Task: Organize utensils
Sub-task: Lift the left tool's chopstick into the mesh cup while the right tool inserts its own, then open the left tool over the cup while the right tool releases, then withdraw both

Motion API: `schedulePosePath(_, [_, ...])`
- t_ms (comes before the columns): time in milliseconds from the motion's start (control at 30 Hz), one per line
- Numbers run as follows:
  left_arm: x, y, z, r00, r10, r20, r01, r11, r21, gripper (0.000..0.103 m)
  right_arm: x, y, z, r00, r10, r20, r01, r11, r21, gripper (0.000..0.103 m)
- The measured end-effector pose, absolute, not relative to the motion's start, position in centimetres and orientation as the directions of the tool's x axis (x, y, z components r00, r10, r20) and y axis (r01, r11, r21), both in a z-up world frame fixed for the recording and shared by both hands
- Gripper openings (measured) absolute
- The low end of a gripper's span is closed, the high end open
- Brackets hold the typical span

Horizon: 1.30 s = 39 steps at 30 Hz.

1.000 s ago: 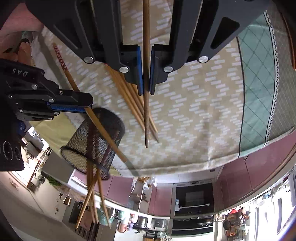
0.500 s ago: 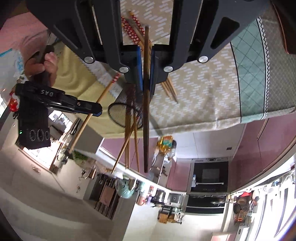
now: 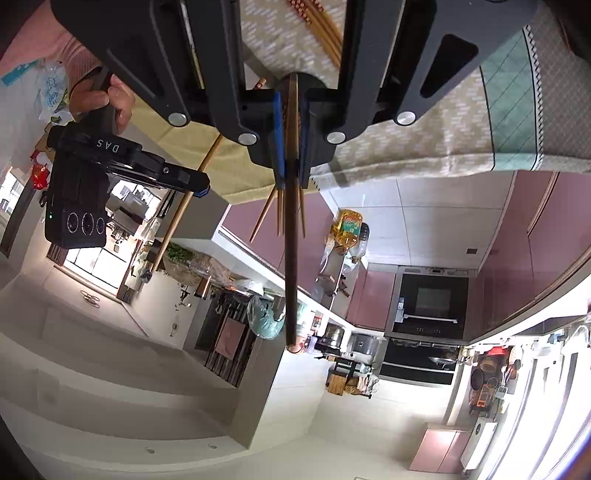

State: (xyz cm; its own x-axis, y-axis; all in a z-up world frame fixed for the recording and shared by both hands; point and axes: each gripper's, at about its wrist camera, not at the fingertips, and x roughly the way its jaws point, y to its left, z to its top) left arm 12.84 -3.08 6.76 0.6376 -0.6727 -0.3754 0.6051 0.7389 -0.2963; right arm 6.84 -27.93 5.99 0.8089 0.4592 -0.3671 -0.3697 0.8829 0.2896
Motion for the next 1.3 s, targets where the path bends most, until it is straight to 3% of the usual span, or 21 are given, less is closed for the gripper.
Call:
schedulePosePath(300, [14.1, -6.7, 9.1, 0.655, -0.668, -0.353, 0.629, 0.741, -0.235, 0.007, 8.4, -28.6, 7.6, 0.842, 0.422, -0.337, -0.350, 0.902, 0.254, 0.006])
schedulePosePath(567, [15.6, -10.0, 6.5, 0.623, -0.621, -0.476, 0.634, 0.757, -0.158, 0.007, 11.1, -28.2, 4.6, 0.786, 0.431, -0.443, -0.339, 0.900, 0.275, 0.006])
schedulePosePath(833, [18.1, -11.1, 2.8, 0.543, -0.584, -0.604, 0.632, 0.757, -0.164, 0.008, 13.0, -27.6, 2.0, 0.711, 0.436, -0.552, -0.315, 0.899, 0.304, 0.006])
schedulePosePath(1133, [20.7, -11.8, 1.0, 0.552, -0.552, -0.625, 0.598, 0.784, -0.165, 0.008, 15.0, -27.5, 0.8, 0.697, 0.411, -0.588, -0.274, 0.910, 0.312, 0.009])
schedulePosePath(1300, [21.0, -11.8, 0.3, 0.552, -0.549, -0.627, 0.579, 0.794, -0.186, 0.014, 15.0, -27.6, 1.0, 0.714, 0.397, -0.577, -0.261, 0.915, 0.306, 0.010])
